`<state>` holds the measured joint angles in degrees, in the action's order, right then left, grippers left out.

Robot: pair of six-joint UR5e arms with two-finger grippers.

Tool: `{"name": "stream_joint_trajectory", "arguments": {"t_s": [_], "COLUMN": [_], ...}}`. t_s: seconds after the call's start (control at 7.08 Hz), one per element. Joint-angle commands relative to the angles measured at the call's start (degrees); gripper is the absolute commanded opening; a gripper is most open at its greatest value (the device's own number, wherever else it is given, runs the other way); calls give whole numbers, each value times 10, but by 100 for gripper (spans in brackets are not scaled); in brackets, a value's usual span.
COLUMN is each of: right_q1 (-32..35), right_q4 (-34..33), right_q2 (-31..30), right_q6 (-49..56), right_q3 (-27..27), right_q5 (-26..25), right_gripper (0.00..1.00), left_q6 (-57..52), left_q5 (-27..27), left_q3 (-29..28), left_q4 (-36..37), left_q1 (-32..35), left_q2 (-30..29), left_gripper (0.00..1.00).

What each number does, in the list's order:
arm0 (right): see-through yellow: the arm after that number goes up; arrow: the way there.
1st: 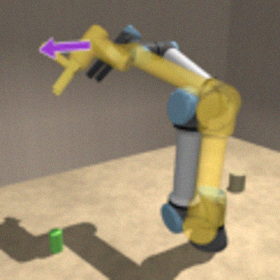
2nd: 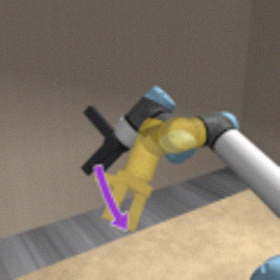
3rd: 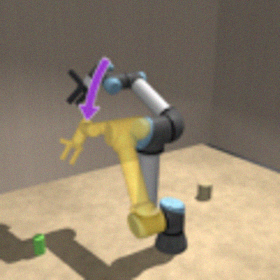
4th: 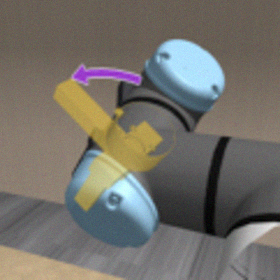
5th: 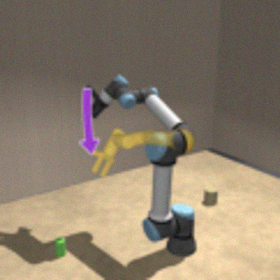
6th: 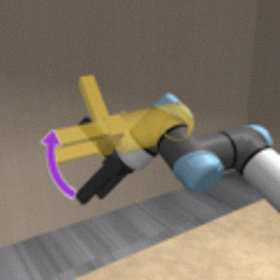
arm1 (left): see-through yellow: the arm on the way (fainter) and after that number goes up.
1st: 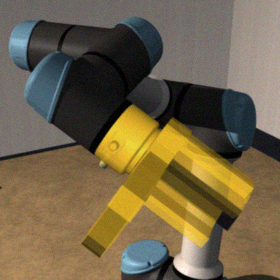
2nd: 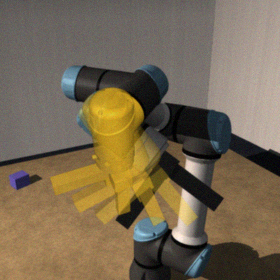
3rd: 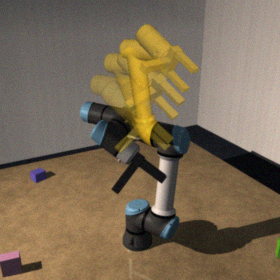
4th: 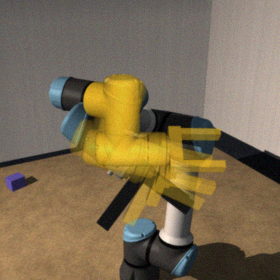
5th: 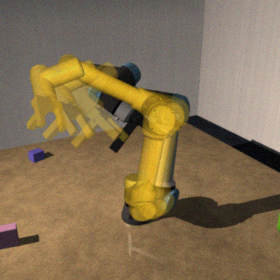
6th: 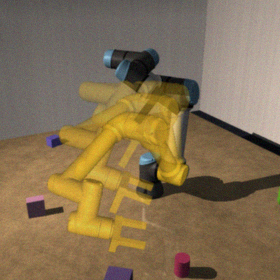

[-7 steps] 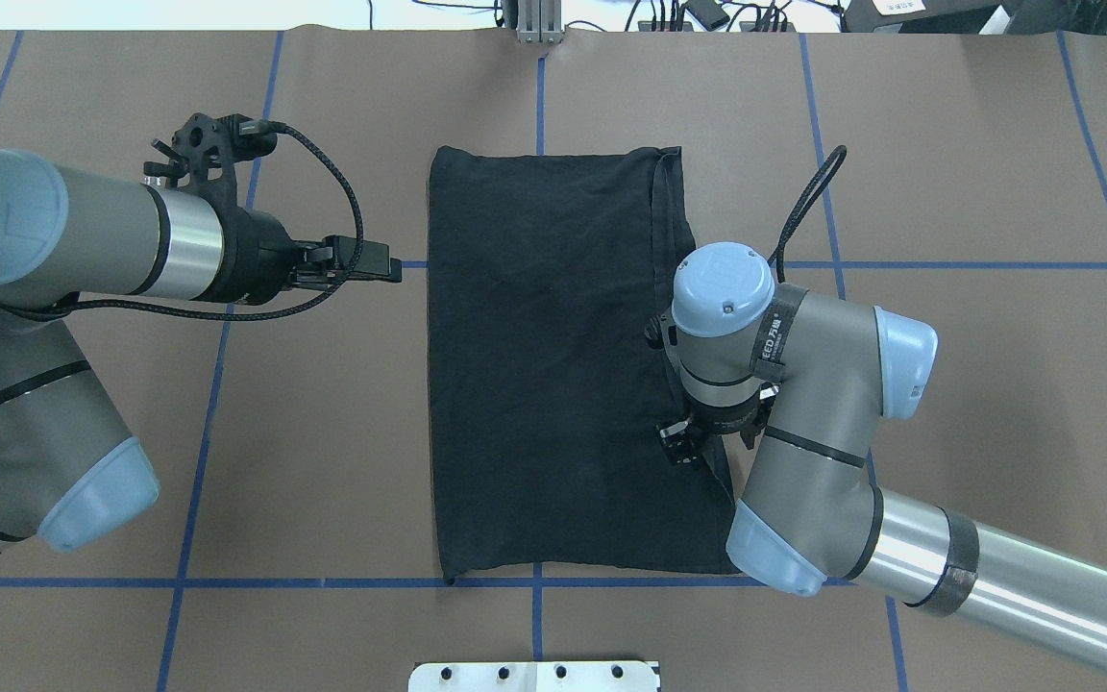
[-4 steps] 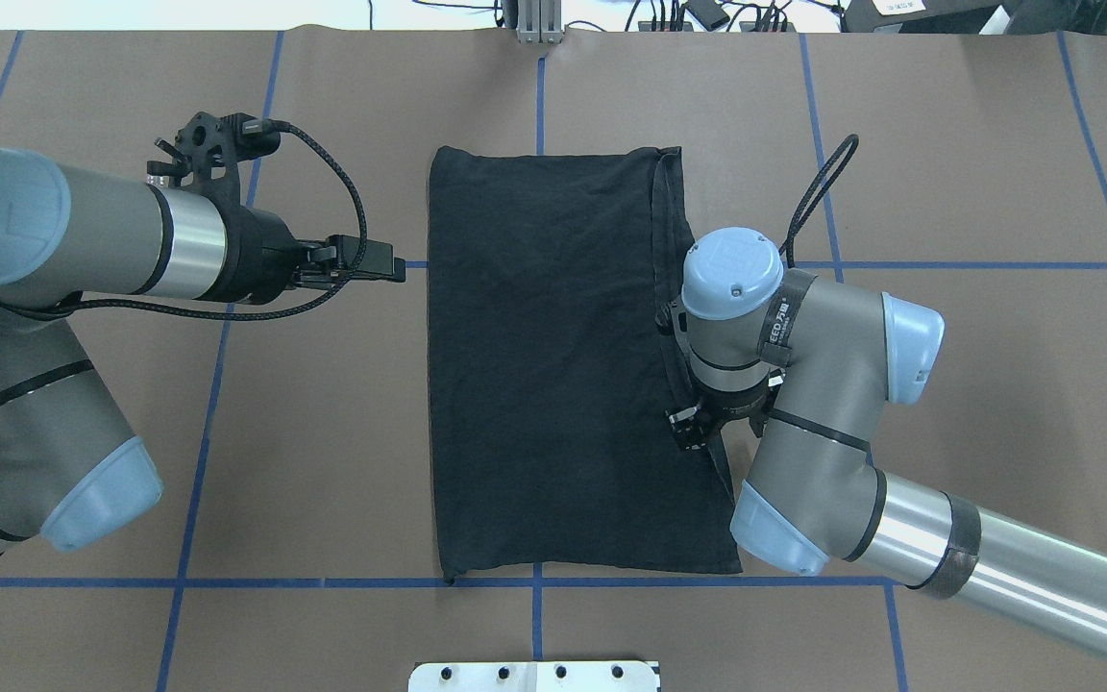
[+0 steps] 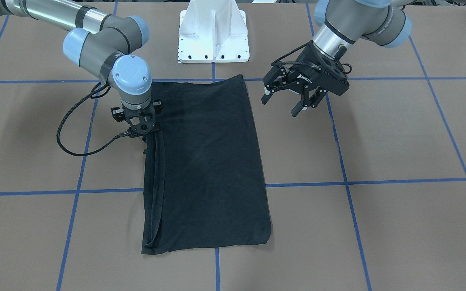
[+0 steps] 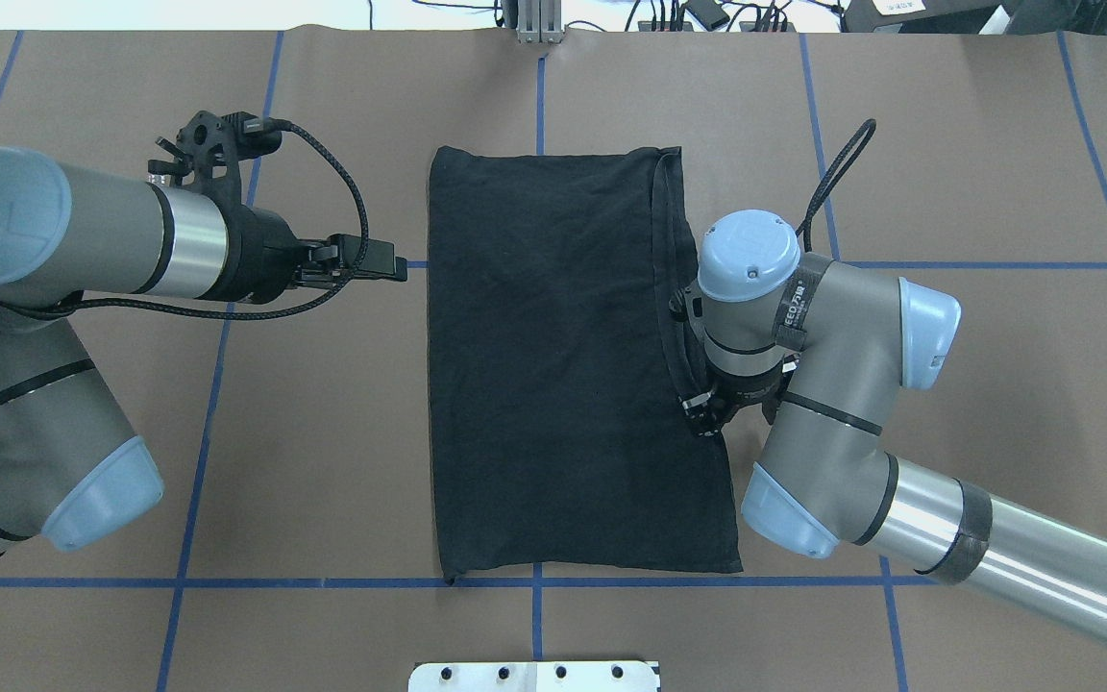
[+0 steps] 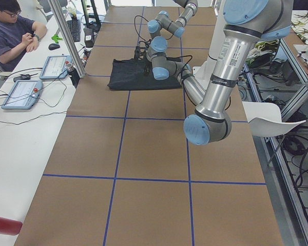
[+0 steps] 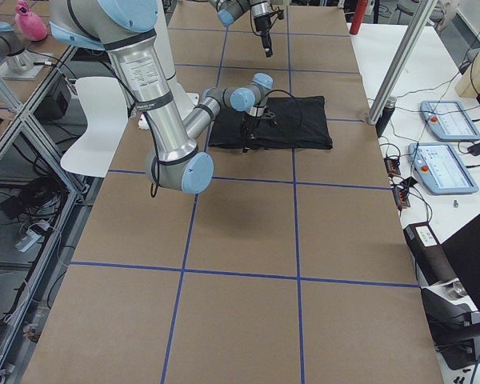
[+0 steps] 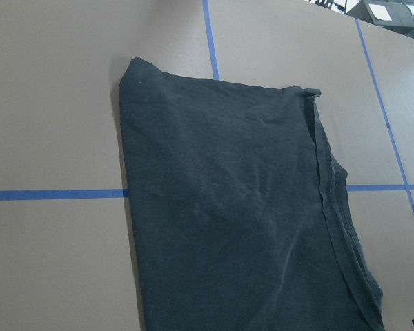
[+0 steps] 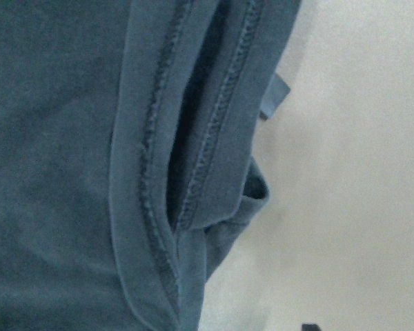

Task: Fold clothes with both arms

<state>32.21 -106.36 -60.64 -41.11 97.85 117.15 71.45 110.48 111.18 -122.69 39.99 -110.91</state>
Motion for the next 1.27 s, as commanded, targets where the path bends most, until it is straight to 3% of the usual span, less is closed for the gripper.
{"name": "stream_joint_trajectory", "arguments": {"t_s": [0.0,0.42,0.57,1.13], "right_q1": [8,31,34,-9], "right_q4": [5,-2,2,5], "right_q2": [-20,-37,-17,27], "right_q6": [11,14,13,6], "right_q3": [6,50,46,4], "right_q5": [0,18,34,4], "right_gripper": [71,72,72,73], "left_q6": [1,1,0,0], "left_q5": [0,0,0,0], "left_q3": [0,1,2,3], "left_q4": [0,0,0,0], "left_q1": [0,1,1,1], "left_q2": [0,0,0,0], "left_gripper": [100,100,100,100]}}
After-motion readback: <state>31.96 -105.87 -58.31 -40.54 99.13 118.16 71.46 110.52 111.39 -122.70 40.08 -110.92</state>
